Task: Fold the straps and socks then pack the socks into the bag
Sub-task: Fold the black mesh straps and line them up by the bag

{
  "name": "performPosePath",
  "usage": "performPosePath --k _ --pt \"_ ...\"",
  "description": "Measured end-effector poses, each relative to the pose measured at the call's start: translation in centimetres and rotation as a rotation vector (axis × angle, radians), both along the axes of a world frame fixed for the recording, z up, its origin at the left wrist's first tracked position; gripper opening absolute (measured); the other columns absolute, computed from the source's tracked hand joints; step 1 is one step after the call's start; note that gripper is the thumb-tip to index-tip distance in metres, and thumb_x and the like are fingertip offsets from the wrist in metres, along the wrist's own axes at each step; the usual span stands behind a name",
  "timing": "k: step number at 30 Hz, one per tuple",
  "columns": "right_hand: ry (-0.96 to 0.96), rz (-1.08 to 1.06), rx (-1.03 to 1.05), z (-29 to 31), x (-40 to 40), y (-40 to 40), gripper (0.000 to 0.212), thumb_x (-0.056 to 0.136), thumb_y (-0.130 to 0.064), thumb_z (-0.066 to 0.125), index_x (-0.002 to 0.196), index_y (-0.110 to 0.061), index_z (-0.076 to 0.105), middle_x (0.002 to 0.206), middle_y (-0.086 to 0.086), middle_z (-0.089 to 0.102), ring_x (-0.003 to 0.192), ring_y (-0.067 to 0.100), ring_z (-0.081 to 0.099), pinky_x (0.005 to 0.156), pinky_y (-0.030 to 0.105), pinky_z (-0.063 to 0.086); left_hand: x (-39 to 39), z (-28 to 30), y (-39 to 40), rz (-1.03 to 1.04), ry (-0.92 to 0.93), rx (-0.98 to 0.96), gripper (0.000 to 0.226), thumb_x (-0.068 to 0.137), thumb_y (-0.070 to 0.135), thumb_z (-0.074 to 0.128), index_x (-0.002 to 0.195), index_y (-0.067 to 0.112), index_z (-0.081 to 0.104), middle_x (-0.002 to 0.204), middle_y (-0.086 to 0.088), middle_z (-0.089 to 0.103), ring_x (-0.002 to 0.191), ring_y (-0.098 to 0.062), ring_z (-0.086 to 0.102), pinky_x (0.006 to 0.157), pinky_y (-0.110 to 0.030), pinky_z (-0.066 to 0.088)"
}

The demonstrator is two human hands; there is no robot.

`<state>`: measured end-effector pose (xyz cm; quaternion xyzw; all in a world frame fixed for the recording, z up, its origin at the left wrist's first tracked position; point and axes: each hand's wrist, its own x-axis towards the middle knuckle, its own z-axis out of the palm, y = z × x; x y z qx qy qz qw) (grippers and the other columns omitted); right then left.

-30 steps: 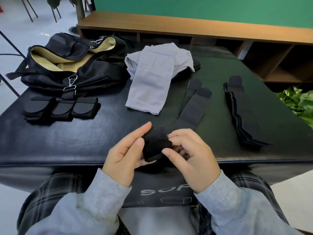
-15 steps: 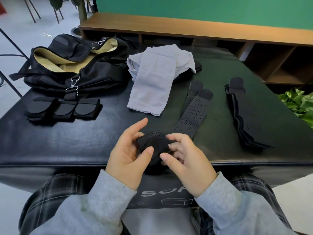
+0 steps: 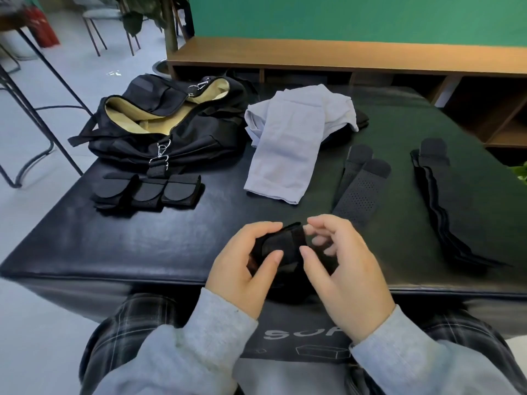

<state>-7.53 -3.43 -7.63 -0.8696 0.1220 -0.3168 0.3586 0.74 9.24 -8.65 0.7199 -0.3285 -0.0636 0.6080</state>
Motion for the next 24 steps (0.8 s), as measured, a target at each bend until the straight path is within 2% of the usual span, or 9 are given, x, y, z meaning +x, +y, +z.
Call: performPosePath --k 2,4,7,9,11,14,20,22,24 --pt "0.064 -0.068 -0.214 -1.7 0.0 -0.6 0.031 0.083 -0.029 0.048 0.114 -0.029 0.047 0.107 -0.010 0.059 0.107 0.005 0.047 0.096 0.017 0.032 1.3 -0.5 0.6 0.112 -0.015 -0.009 0.046 0.083 0.015 0.057 0.104 0.056 0.051 0.106 0.023 0.060 0.096 -0.005 0.061 0.080 -0.020 0.050" --pt "0.152 -0.120 -0.322 -3.7 -0.5 -1.4 0.035 0.083 -0.031 0.043 0.115 -0.022 0.054 0.115 -0.004 0.061 0.118 0.014 0.044 0.104 0.030 0.027 2.8 -1.1 1.4 0.232 -0.030 0.071 0.052 0.087 0.008 0.058 0.098 0.058 0.049 0.102 0.017 0.061 0.090 -0.007 0.061 0.079 -0.024 0.051" --pt "0.251 -0.153 -0.408 -5.4 -0.9 -1.8 0.037 0.086 -0.032 0.039 0.110 -0.020 0.064 0.121 -0.005 0.062 0.124 0.014 0.042 0.109 0.039 0.022 4.6 -1.6 2.5 0.401 -0.164 0.232 0.043 0.086 0.002 0.059 0.096 0.044 0.051 0.099 0.013 0.052 0.084 -0.009 0.054 0.079 -0.028 0.049" --pt "0.260 -0.164 -0.403 -5.5 -0.8 -1.6 0.038 0.087 -0.032 0.038 0.109 -0.021 0.066 0.123 -0.007 0.062 0.125 0.013 0.042 0.109 0.038 0.022 5.4 -1.7 3.0 0.446 -0.231 0.309 0.030 0.085 0.003 0.062 0.100 0.030 0.059 0.109 0.005 0.048 0.093 -0.009 0.048 0.082 -0.017 0.043" --pt "0.258 -0.166 -0.401 -5.3 -0.7 -1.6 0.038 0.087 -0.032 0.037 0.109 -0.022 0.066 0.123 -0.008 0.061 0.125 0.012 0.041 0.108 0.036 0.021 6.1 -1.8 3.2 0.431 -0.233 0.424 0.024 0.082 0.010 0.067 0.105 0.017 0.066 0.123 -0.002 0.047 0.109 -0.015 0.045 0.087 -0.010 0.029" --pt "0.264 -0.167 -0.420 -5.5 -0.8 -1.6 0.040 0.088 -0.033 0.036 0.110 -0.022 0.066 0.125 -0.007 0.061 0.126 0.012 0.041 0.108 0.036 0.021 6.6 -1.9 3.5 0.370 -0.285 0.597 0.043 0.075 0.026 0.075 0.116 0.016 0.063 0.129 0.000 0.048 0.122 -0.021 0.037 0.090 -0.009 0.015" --pt "0.278 -0.164 -0.443 -5.6 -0.7 -1.7 0.041 0.088 -0.033 0.035 0.111 -0.021 0.066 0.126 -0.006 0.061 0.127 0.012 0.039 0.108 0.035 0.020 7.1 -1.7 3.9 0.384 -0.270 0.563 0.035 0.080 0.021 0.071 0.113 0.021 0.063 0.131 0.001 0.049 0.120 -0.020 0.040 0.091 -0.011 0.019" --pt "0.284 -0.165 -0.450 -5.5 -0.7 -1.7 0.042 0.088 -0.033 0.034 0.112 -0.021 0.067 0.126 -0.006 0.061 0.127 0.012 0.039 0.108 0.034 0.019 7.4 -1.4 4.1 0.447 -0.302 0.488 0.030 0.080 0.018 0.071 0.109 0.018 0.065 0.127 0.000 0.051 0.118 -0.020 0.043 0.092 -0.010 0.021" --pt "0.283 -0.167 -0.452 -5.6 -0.7 -1.7 0.043 0.088 -0.033 0.033 0.112 -0.021 0.067 0.126 -0.006 0.061 0.127 0.012 0.040 0.108 0.034 0.019 8.3 -1.0 4.6 0.539 -0.354 0.377 0.026 0.078 0.013 0.073 0.104 0.013 0.066 0.120 -0.003 0.053 0.112 -0.019 0.046 0.090 -0.003 0.022"
